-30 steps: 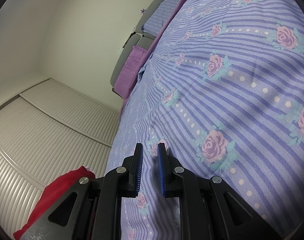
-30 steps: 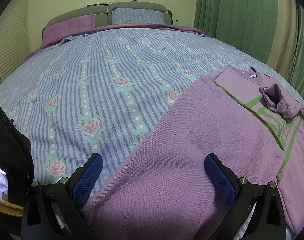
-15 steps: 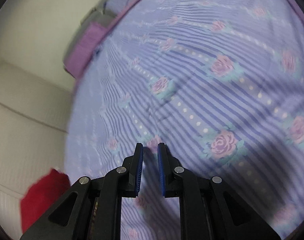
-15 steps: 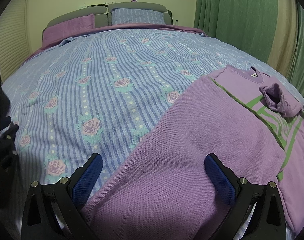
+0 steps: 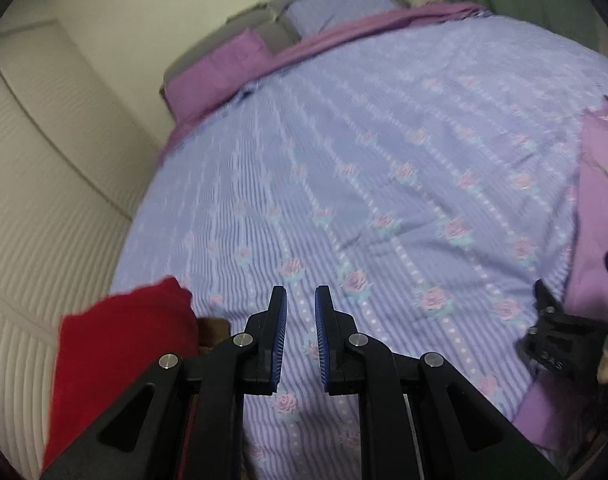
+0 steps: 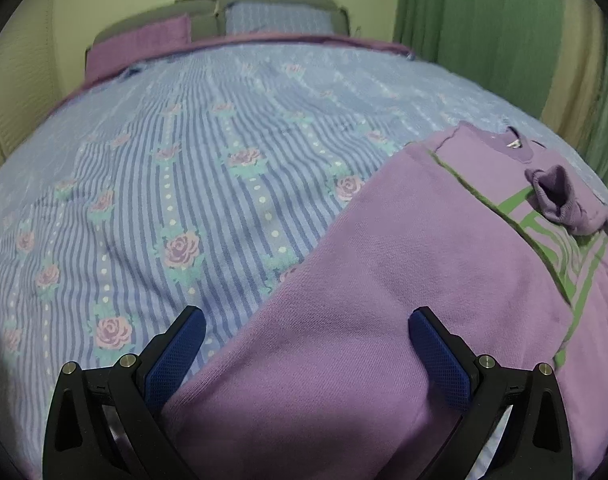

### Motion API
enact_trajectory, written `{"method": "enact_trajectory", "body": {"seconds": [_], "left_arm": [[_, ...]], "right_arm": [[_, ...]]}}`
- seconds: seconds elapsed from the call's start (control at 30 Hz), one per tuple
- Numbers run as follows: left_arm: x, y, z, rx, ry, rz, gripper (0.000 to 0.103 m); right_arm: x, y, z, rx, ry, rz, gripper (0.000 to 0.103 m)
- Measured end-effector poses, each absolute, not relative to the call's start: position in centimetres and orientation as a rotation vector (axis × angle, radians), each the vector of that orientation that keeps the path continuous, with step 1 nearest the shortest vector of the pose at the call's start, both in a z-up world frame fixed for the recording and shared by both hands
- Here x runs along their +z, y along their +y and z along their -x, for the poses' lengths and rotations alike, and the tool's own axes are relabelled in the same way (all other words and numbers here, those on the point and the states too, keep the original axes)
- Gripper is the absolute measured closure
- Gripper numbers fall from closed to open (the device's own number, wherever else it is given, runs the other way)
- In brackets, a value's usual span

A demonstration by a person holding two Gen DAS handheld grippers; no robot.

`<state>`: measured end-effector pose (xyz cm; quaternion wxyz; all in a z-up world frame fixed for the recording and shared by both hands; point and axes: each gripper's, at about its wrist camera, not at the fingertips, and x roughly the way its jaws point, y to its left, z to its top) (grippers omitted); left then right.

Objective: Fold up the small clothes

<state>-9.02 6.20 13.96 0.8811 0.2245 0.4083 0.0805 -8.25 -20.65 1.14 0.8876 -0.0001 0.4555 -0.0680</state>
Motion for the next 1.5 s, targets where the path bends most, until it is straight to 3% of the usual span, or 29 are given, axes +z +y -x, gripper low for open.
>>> {"method": "enact_trajectory", "body": {"seconds": [0.1, 0.27, 0.47, 0.53, 0.57, 0.6, 0.67, 0.73, 0.8, 0.83, 0.93, 0.97, 1.0, 1.03, 1.23, 1.27, 1.3, 1.33, 1.37, 1.43, 1.47, 1.5], "left_arm": [[15.5, 5.3, 10.8, 0.084, 0.798, -0.471, 0.088], [18.4, 2.8, 14.9, -0.051, 0.697, -0.416, 0.088], [19.4, -4.2, 17.5, -0.201, 0.651, -0.286, 0.089], [19.4, -6.9, 18.0, -0.229, 0.649, -0.253, 0.089], [19.3, -8.3, 18.0, -0.222, 0.646, -0.231, 0.089], [18.9, -9.7, 17.9, -0.221, 0.648, -0.200, 0.088], [17.8, -12.3, 17.9, -0.213, 0.655, -0.140, 0.088], [16.0, -15.2, 17.2, -0.184, 0.708, -0.135, 0.088], [13.7, -18.2, 16.1, -0.124, 0.784, -0.175, 0.088], [12.8, -19.6, 15.7, -0.077, 0.807, -0.194, 0.088], [10.9, -22.4, 15.4, 0.056, 0.809, -0.226, 0.088], [10.5, -22.9, 15.2, 0.095, 0.826, -0.214, 0.088], [10.4, -22.7, 15.3, 0.110, 0.832, -0.194, 0.088], [10.5, -22.4, 15.3, 0.126, 0.832, -0.164, 0.088], [12.2, -21.9, 16.4, 0.154, 0.716, -0.133, 0.088], [12.2, -21.8, 16.4, 0.139, 0.710, -0.119, 0.088], [12.2, -21.7, 16.2, 0.137, 0.721, -0.117, 0.088], [12.0, -21.5, 16.0, 0.129, 0.747, -0.120, 0.088], [11.8, -21.4, 15.9, 0.126, 0.765, -0.125, 0.088], [11.2, -21.4, 15.9, 0.132, 0.762, -0.149, 0.088], [10.9, -21.1, 16.1, 0.147, 0.740, -0.157, 0.088], [10.5, -20.9, 16.2, 0.159, 0.729, -0.160, 0.088]], "right_arm": [[3.3, -21.2, 9.1, -0.077, 1.024, -0.041, 0.000], [11.7, -24.1, 16.8, -0.194, 0.852, -0.033, 0.000], [18.0, -31.6, 20.9, -0.339, 0.792, -0.041, 0.001], [19.0, -34.2, 21.2, -0.376, 0.765, 0.004, 0.025], [18.9, -35.5, 21.1, -0.395, 0.775, 0.028, 0.064], [18.4, -37.1, 20.7, -0.410, 0.790, 0.021, 0.091], [16.7, -41.2, 19.4, -0.379, 0.824, -0.041, 0.092], [14.7, -43.9, 18.1, -0.326, 0.848, -0.033, 0.078], [12.5, -46.3, 16.6, -0.219, 0.864, -0.038, 0.007], [11.6, -47.5, 15.8, -0.158, 0.854, -0.047, 0.002], [9.5, -49.4, 14.0, -0.027, 0.870, -0.056, 0.003], [9.1, -50.0, 13.6, 0.017, 0.866, -0.066, 0.022], [8.5, -50.5, 13.0, 0.028, 0.876, -0.048, 0.079], [8.0, -50.8, 12.6, 0.023, 0.894, -0.034, 0.103], [7.2, -50.3, 12.0, 0.114, 0.906, 0.016, 0.094], [7.3, -49.8, 11.8, 0.144, 0.914, 0.017, 0.070], [7.3, -49.7, 11.8, 0.165, 0.910, 0.011, 0.032], [7.6, -49.5, 12.0, 0.180, 0.883, -0.006, 0.019], [8.0, -49.4, 12.3, 0.181, 0.856, -0.014, 0.012], [8.0, -48.8, 12.4, 0.187, 0.820, -0.018, 0.012], [7.8, -48.6, 12.4, 0.198, 0.817, -0.017, 0.019], [7.3, -48.2, 12.3, 0.188, 0.815, -0.002, 0.071]]}}
